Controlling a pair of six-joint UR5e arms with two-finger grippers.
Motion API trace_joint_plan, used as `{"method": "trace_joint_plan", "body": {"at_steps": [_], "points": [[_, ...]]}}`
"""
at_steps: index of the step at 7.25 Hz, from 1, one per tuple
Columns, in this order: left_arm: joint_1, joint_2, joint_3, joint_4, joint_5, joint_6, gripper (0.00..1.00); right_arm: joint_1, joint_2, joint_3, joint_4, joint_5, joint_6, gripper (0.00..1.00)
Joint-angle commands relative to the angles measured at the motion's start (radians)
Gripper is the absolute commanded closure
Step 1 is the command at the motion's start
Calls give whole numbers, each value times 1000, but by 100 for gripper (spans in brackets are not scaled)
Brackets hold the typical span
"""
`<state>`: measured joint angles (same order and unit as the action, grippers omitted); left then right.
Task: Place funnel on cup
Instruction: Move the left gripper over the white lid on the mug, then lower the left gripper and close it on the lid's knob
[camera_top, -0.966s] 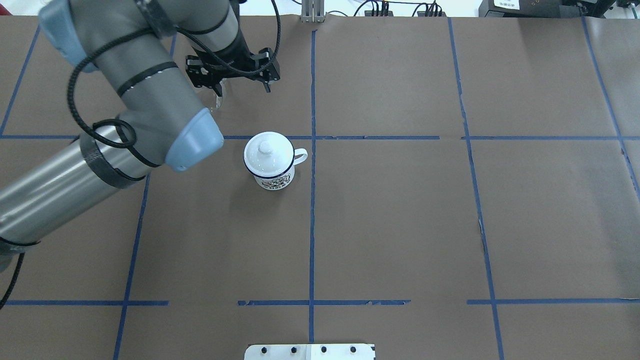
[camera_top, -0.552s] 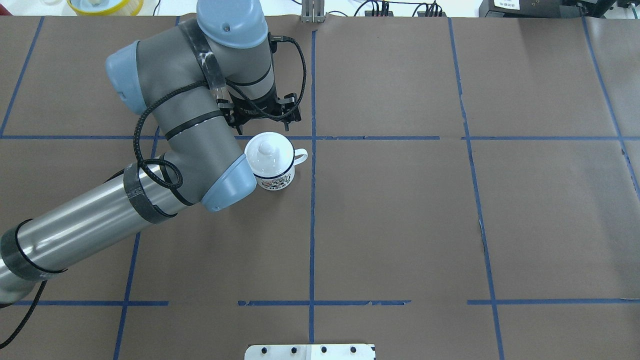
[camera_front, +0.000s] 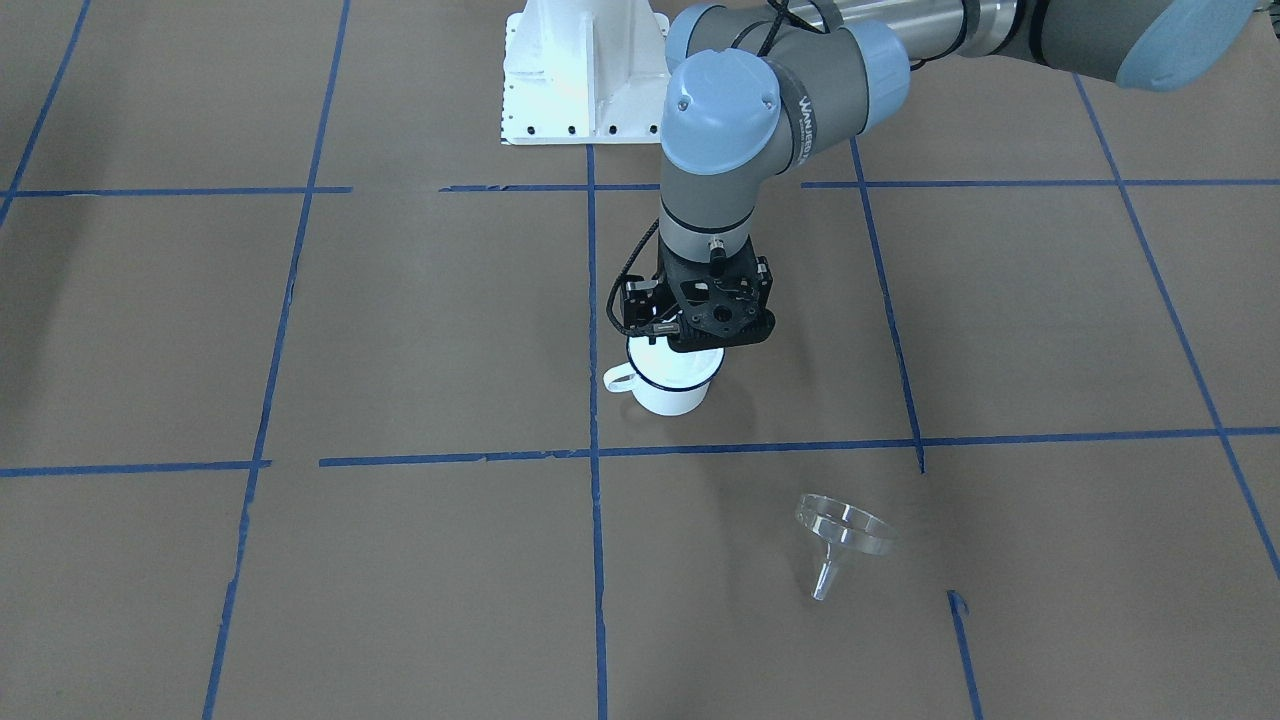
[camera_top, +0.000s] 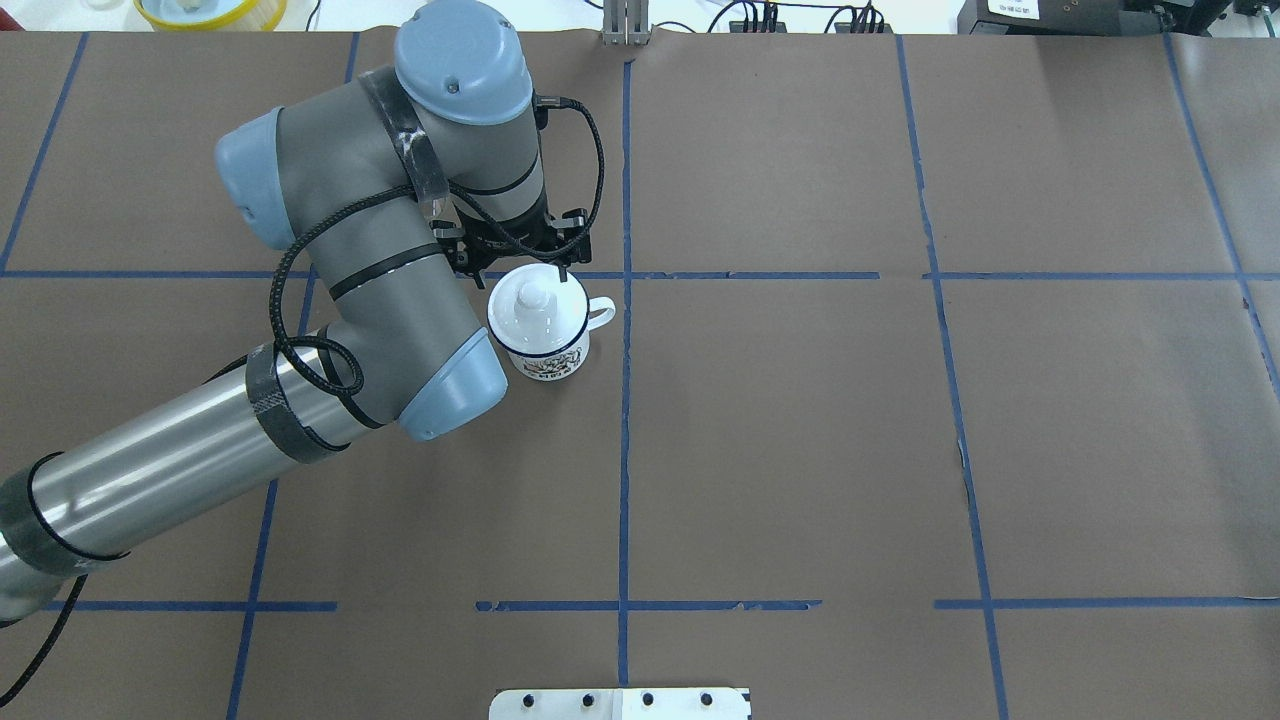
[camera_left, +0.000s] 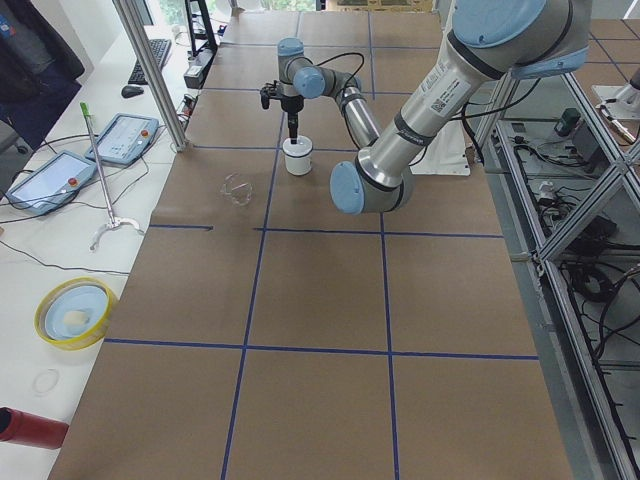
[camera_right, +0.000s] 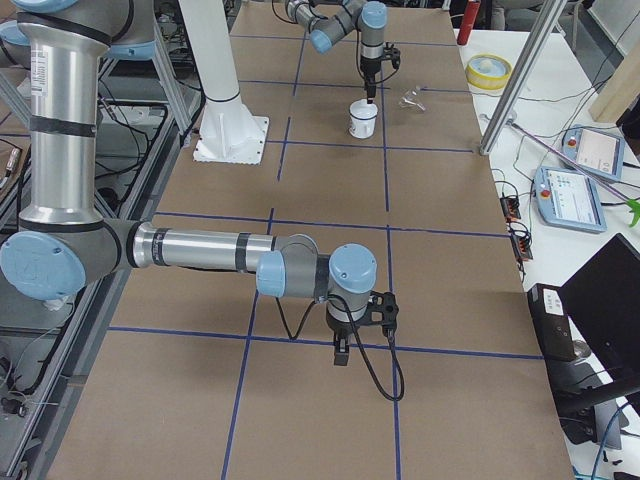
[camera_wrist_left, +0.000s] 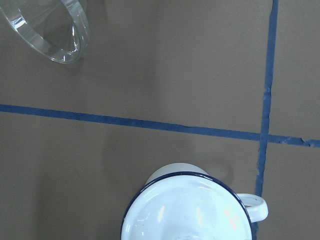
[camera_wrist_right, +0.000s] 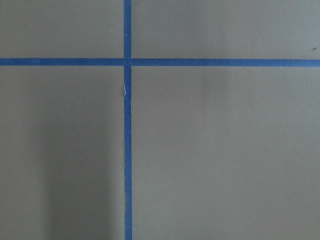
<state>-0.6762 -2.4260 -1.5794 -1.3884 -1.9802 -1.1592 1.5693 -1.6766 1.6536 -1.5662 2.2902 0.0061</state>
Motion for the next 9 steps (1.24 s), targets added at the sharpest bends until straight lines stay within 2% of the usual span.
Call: {"method": "trace_joint_plan", "body": {"at_steps": [1,9], "points": [[21,1,-1,-23,-2,-4,30,0,0,0,0,0,0,0],[29,36,-28,-41,18,-4,31,0,0,0,0,0,0,0]]}}
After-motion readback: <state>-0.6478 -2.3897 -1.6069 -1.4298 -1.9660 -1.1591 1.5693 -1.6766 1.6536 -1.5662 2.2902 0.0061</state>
